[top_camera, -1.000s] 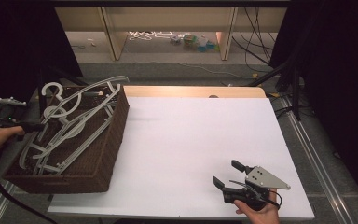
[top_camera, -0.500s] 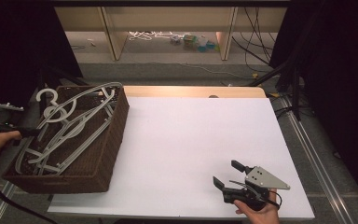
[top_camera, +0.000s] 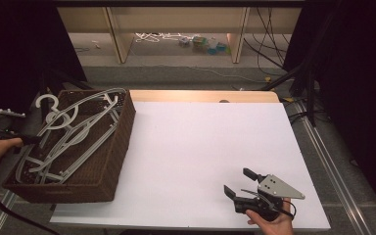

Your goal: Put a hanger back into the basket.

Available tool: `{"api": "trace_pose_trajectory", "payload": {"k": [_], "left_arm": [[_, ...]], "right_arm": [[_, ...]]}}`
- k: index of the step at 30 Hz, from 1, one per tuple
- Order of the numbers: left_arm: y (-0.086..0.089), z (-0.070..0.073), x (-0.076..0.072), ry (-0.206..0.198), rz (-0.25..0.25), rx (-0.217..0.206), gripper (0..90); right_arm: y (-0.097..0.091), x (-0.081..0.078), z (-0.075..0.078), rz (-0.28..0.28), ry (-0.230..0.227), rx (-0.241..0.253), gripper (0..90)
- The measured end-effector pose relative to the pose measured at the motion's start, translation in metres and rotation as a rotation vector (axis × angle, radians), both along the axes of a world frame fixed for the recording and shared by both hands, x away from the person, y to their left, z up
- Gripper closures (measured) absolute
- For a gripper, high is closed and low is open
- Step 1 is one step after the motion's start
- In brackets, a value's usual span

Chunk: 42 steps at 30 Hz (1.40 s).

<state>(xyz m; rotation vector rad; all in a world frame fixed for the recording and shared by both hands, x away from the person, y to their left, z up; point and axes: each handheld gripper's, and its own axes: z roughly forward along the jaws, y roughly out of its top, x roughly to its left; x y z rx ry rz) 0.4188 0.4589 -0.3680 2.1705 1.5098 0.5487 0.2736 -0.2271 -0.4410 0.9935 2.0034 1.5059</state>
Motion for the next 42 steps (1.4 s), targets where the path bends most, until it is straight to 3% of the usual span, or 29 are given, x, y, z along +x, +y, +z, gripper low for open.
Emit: {"api": "trace_pose_trajectory", "payload": {"k": [1,2,4,6,7,8,11,14,15,16,19,20,21,23,25,26,27,28,30,31,36,38,39,40,42], "left_arm": [[-0.001,0.000,0.000,0.009,0.017,0.001,82.2],[0.001,0.001,0.002,0.003,-0.025,0.021,82.2],[0.003,0.002,0.005,-0.002,-0.055,0.041,82.2],[0.000,0.000,0.004,0.001,-0.023,0.029,82.1],[0.001,0.001,0.006,0.000,-0.070,0.055,82.1],[-0.002,0.000,0.005,0.004,-0.046,0.048,82.1],[-0.002,0.001,0.006,0.002,-0.080,0.078,82.1],[-0.001,0.000,0.005,0.000,-0.073,0.079,82.1],[-0.004,-0.001,0.004,0.000,-0.039,0.070,82.1],[-0.003,-0.001,0.006,0.002,-0.070,0.099,82.1],[-0.008,-0.004,0.006,0.007,-0.016,0.094,82.1],[-0.006,-0.004,0.008,0.008,-0.057,0.121,82.1],[-0.008,-0.005,0.007,0.011,-0.037,0.113,82.1],[-0.008,-0.006,0.006,0.002,-0.055,0.113,81.8],[-0.007,-0.004,0.003,-0.004,-0.036,0.110,82.0],[-0.011,-0.005,0.000,-0.007,0.010,0.092,82.0],[-0.009,-0.004,0.002,-0.017,-0.045,0.120,82.0],[-0.012,-0.004,-0.001,-0.012,-0.001,0.115,82.0],[-0.017,-0.004,-0.004,-0.022,0.024,0.125,81.9],[-0.017,-0.003,-0.005,-0.014,0.021,0.147,81.9],[-0.021,-0.008,-0.004,-0.006,-0.004,0.125,81.5],[-0.019,-0.009,-0.001,-0.007,-0.056,0.123,81.6],[-0.022,-0.011,-0.002,0.004,-0.029,0.100,81.6],[-0.021,-0.012,0.000,0.013,-0.079,0.116,81.4],[-0.022,-0.015,0.001,0.023,-0.080,0.111,80.9]], "right_arm": [[0.000,0.000,0.000,0.000,0.001,0.000,16.0],[0.000,0.000,0.000,0.001,0.000,0.000,15.9],[0.000,0.000,0.000,0.001,-0.001,0.000,15.9],[0.000,0.000,0.000,0.000,0.000,0.001,15.9],[0.000,0.000,0.000,0.001,0.001,0.001,15.9],[0.000,0.000,0.000,0.001,0.001,0.002,16.0],[0.000,0.000,0.000,0.004,0.000,0.007,15.9],[0.000,0.000,0.000,0.004,0.001,0.007,16.0],[0.000,0.000,0.000,0.003,0.000,0.006,16.0],[0.000,0.000,0.000,0.000,-0.001,-0.001,15.9],[0.000,0.000,0.000,0.005,0.000,0.007,16.0],[0.000,0.000,0.000,0.001,-0.002,0.002,16.0],[0.000,0.000,0.000,0.001,-0.001,-0.001,16.0],[-0.001,0.000,0.001,0.002,0.003,-0.005,16.0],[0.000,0.000,0.000,0.004,0.006,0.007,16.0],[-0.001,0.000,0.000,0.006,0.009,0.001,16.0],[0.000,0.000,0.000,0.000,0.001,0.001,16.0],[0.000,0.000,0.000,0.003,0.000,0.003,16.0],[0.001,0.000,0.000,0.004,-0.003,0.012,16.0],[0.001,0.000,0.000,0.002,0.000,0.011,16.0],[-0.001,0.000,0.001,-0.002,0.000,-0.002,16.0],[0.000,0.000,0.000,0.001,0.000,0.008,16.0],[0.000,0.000,0.000,0.001,0.000,0.002,16.0],[0.000,0.000,0.000,0.003,0.000,0.004,16.0],[-0.001,0.000,0.000,-0.002,-0.001,-0.003,16.0]]}}
